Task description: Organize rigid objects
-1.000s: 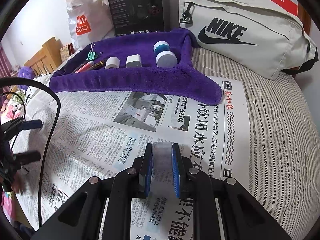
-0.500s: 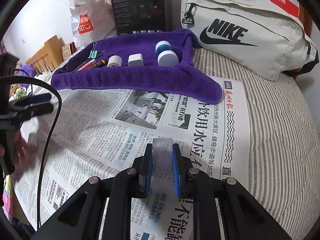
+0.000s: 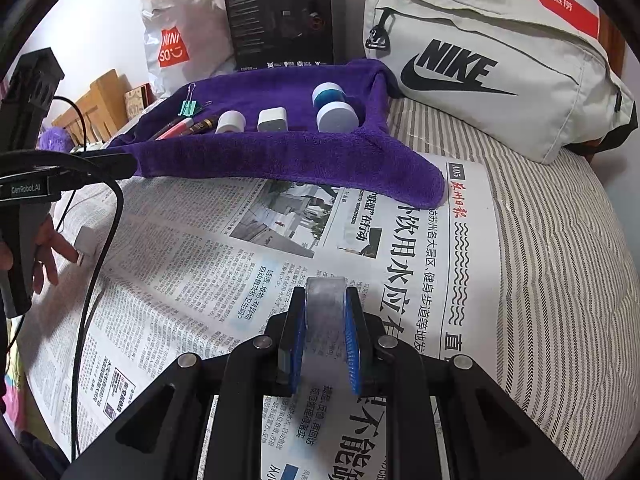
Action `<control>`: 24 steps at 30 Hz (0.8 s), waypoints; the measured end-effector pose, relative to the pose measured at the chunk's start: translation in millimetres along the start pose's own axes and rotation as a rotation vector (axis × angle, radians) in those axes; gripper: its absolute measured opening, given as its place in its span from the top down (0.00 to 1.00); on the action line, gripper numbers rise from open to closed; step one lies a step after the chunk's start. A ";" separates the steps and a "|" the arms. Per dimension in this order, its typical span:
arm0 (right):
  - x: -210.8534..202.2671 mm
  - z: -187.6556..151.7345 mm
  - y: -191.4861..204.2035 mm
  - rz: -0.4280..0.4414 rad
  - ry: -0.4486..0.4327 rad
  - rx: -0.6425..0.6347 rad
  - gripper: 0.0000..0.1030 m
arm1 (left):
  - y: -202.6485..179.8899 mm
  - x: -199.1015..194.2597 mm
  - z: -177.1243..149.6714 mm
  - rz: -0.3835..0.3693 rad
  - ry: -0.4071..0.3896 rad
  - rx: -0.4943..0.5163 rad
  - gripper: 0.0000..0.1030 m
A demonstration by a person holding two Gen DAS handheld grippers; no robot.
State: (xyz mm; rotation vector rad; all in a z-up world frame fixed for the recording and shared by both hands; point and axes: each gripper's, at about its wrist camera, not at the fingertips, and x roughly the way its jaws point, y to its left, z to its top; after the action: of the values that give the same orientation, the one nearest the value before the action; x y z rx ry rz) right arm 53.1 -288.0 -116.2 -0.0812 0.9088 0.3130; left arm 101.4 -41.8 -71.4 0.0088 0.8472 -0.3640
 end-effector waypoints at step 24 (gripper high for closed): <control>-0.2 -0.9 0.2 0.009 0.002 -0.010 0.82 | -11.4 -14.9 -29.8 0.064 0.065 0.109 0.06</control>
State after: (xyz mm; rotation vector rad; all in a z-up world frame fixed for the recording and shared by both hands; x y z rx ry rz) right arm 52.2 -288.0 -116.6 -0.0866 0.9102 0.3261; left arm 67.0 -43.4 -78.8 0.1499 0.8881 -0.3507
